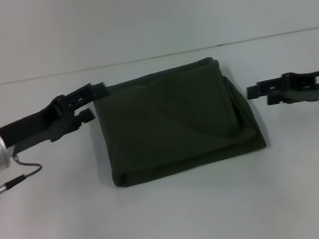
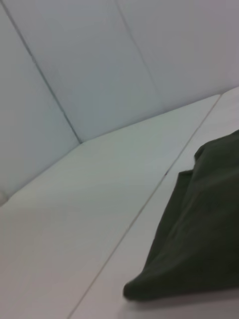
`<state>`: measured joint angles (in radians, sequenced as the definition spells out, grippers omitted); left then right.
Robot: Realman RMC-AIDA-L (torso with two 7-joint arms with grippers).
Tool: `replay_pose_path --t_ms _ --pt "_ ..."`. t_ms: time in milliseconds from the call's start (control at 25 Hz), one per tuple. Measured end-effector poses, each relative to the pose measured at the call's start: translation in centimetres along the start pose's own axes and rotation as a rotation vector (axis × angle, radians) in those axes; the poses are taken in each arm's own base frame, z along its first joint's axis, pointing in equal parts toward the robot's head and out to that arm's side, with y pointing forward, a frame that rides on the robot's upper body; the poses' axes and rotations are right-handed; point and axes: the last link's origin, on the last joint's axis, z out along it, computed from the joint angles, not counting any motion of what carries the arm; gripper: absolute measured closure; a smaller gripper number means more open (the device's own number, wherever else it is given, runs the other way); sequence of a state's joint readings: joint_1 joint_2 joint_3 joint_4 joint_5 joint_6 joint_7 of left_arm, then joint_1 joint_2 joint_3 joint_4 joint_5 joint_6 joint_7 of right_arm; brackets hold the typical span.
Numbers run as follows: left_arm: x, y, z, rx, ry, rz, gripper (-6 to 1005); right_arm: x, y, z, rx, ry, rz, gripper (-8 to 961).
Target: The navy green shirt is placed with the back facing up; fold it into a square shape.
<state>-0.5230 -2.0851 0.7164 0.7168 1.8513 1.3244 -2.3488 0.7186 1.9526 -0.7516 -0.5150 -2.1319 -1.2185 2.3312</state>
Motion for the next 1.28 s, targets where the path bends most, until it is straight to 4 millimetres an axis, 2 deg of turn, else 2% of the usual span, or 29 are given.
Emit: replay_pose_path --t_ms 160,400,640,880,1280 --pt "0.0 -0.6 -0.9 0.004 0.031 0.004 61 -1.5 2.3 2.3 0.045 0.073 -0.030 192" --pt "0.3 -0.3 -1.4 -0.025 0.048 0.042 62 -1.9 4.2 5.0 0.142 0.164 -0.043 193" --pt "0.8 0.2 -1.6 -0.051 0.063 0.063 62 -2.3 5.0 5.6 0.152 0.166 -0.029 193" --pt "0.9 0.4 -1.5 -0.057 0.066 0.066 63 -1.9 6.1 6.6 0.135 0.186 -0.044 192" --pt "1.3 0.6 -1.3 -0.070 0.088 0.060 64 -1.2 5.6 7.1 0.195 0.213 -0.067 195"
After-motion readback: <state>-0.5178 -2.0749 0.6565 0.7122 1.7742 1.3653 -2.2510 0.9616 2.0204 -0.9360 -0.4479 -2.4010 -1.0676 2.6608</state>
